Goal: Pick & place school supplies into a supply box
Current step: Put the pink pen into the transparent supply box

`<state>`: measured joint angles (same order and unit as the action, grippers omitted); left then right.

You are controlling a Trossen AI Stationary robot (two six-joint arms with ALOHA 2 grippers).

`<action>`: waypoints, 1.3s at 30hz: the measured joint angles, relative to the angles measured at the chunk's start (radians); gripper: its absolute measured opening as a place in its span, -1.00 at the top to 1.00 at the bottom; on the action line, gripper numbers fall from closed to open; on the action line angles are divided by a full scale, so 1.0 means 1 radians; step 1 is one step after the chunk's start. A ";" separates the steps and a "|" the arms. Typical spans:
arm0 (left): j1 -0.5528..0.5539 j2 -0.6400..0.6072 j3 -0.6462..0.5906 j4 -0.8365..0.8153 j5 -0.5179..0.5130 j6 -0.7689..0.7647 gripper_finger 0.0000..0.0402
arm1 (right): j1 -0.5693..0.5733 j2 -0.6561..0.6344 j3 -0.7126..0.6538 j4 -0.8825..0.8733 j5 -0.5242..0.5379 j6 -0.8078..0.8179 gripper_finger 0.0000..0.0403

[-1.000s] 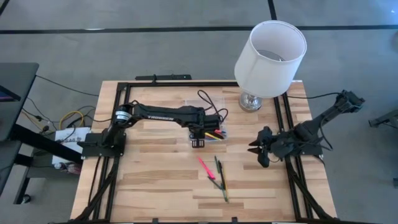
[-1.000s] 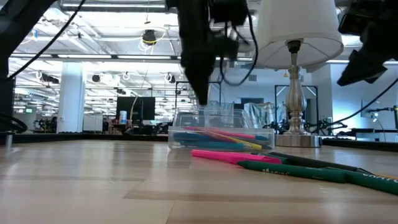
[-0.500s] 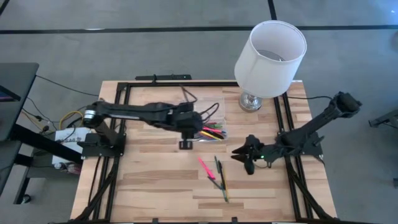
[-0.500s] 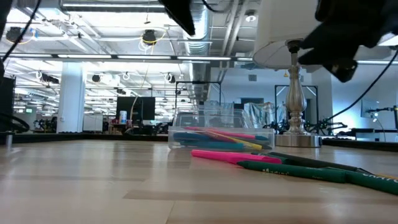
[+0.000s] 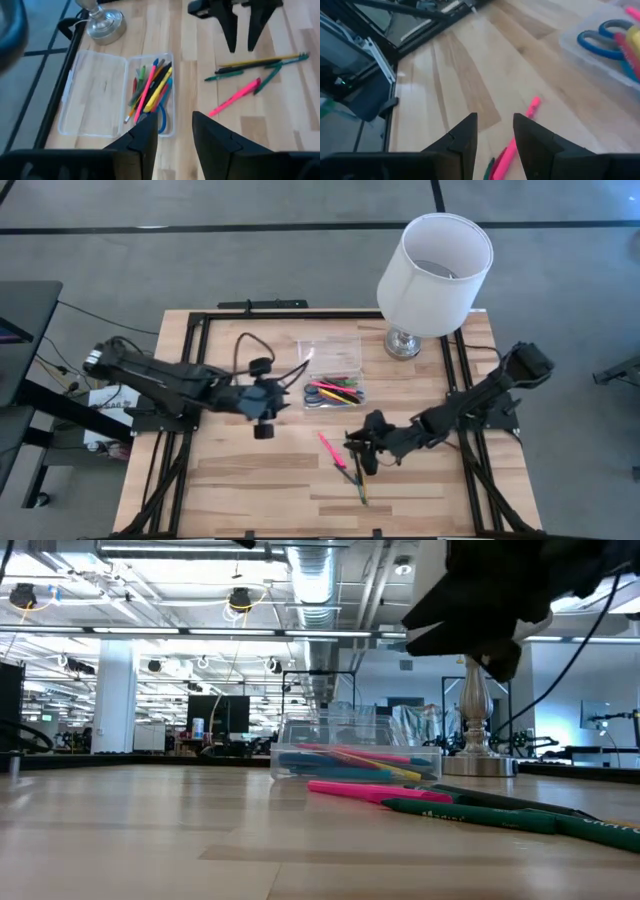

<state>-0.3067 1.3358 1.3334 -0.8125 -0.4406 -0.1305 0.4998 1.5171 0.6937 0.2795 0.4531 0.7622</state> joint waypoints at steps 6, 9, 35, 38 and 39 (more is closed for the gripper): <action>-0.069 -0.114 -0.160 0.088 -0.075 -0.123 0.42 | -0.037 0.123 0.125 -0.126 -0.061 0.055 0.41; -0.104 -0.147 -0.218 0.122 -0.110 -0.167 0.42 | -0.054 0.172 0.188 -0.258 -0.091 0.103 0.41; -0.363 -0.281 -0.620 0.868 -0.171 -0.149 0.42 | -0.131 0.377 0.427 -0.490 -0.227 0.148 0.41; -0.336 -0.322 -0.727 1.141 -0.039 -0.108 0.42 | -0.131 0.377 0.427 -0.487 -0.231 0.147 0.41; -0.323 -0.327 -0.760 1.227 0.000 -0.106 0.42 | -0.131 0.377 0.427 -0.487 -0.231 0.147 0.41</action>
<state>-0.6301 1.0086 0.5735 0.4147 -0.4408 -0.2361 0.3687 1.8942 1.1210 -0.2077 0.2220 0.9087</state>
